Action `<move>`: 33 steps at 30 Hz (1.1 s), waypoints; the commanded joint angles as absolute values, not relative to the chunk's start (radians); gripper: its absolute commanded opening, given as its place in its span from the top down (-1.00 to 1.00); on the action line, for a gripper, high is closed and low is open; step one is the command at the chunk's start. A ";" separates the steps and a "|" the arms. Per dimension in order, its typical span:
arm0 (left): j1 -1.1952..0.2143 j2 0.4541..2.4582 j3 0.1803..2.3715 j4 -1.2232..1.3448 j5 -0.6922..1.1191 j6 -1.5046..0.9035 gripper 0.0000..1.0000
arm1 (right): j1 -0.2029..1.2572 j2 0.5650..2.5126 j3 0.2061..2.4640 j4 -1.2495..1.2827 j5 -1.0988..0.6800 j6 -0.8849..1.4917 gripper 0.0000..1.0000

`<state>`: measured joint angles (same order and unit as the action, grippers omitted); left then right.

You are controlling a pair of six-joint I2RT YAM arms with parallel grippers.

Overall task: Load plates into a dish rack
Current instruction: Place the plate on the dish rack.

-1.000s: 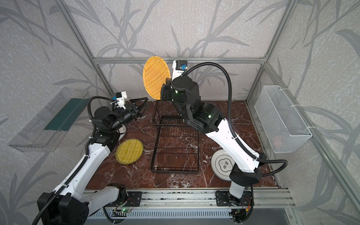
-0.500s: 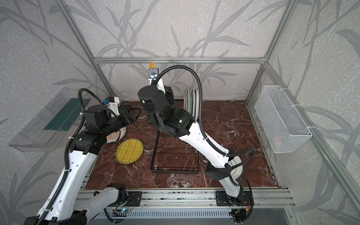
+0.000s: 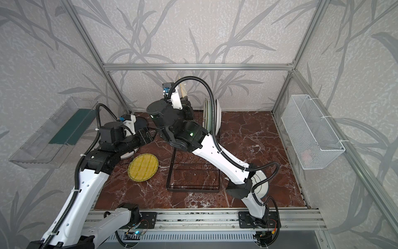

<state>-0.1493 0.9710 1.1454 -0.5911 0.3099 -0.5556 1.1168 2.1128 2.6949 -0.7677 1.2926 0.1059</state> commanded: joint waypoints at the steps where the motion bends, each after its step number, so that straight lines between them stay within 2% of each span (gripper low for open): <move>1: -0.156 0.953 1.119 -0.592 0.289 -0.541 -0.69 | 1.087 2.141 2.755 -0.963 1.293 0.306 1.00; 7: -0.160 0.953 1.101 -0.581 0.293 -0.542 -0.69 | 1.040 2.175 2.773 -1.163 1.246 0.499 1.00; 15: -0.164 0.959 1.086 -0.572 0.291 -0.543 -0.69 | 1.032 2.219 2.787 -1.171 1.273 0.513 1.00; 21: -0.172 0.959 1.088 -0.573 0.288 -0.536 -0.69 | 0.976 2.233 2.791 -1.255 1.246 0.608 1.00; 33: -0.178 0.957 1.078 -0.566 0.289 -0.542 -0.69 | 0.963 2.252 2.788 -1.360 1.243 0.718 1.00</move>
<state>-0.1749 0.9661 1.0878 -0.5770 0.3027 -0.5507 0.9623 2.2410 2.7537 -1.3151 1.2110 0.6483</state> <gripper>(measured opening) 0.845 0.093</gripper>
